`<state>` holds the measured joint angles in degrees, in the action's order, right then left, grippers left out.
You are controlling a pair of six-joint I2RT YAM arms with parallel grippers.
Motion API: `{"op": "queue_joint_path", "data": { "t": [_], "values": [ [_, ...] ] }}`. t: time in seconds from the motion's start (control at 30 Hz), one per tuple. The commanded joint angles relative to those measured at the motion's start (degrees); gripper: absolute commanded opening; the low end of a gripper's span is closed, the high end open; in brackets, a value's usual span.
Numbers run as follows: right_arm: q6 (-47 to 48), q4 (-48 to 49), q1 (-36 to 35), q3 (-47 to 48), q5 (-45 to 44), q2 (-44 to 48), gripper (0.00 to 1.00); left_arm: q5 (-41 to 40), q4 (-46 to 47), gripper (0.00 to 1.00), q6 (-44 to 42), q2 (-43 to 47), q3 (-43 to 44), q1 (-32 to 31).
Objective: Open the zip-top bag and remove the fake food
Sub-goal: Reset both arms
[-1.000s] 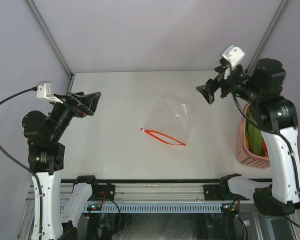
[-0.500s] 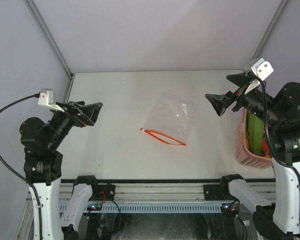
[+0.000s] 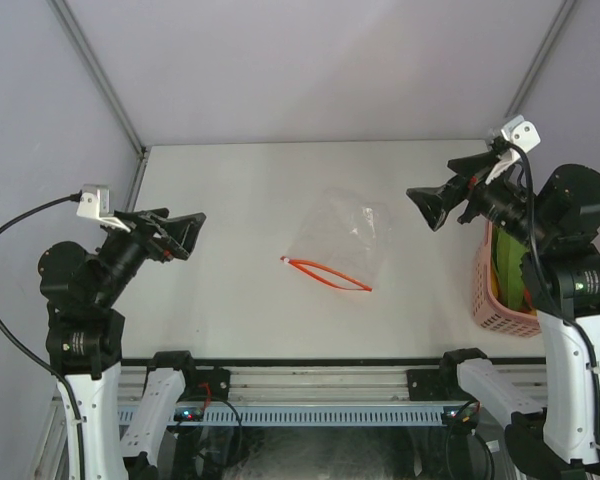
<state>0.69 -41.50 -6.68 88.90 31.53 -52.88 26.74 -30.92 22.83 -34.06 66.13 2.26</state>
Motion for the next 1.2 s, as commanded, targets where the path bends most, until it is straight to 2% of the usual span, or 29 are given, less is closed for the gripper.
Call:
{"op": "queue_joint_path", "data": {
  "t": [0.0, 1.17],
  "values": [
    [-2.2, 2.9, 0.7, 0.6, -0.7, 1.5, 1.00, 0.5, 0.8, 1.00, -1.6, 0.3, 0.0, -0.1],
    [-4.4, 4.8, 3.8, -1.5, 0.6, 2.4, 1.00, -0.1, 0.8, 1.00, -3.6, 1.9, -3.0, -1.8]
  ]
}}
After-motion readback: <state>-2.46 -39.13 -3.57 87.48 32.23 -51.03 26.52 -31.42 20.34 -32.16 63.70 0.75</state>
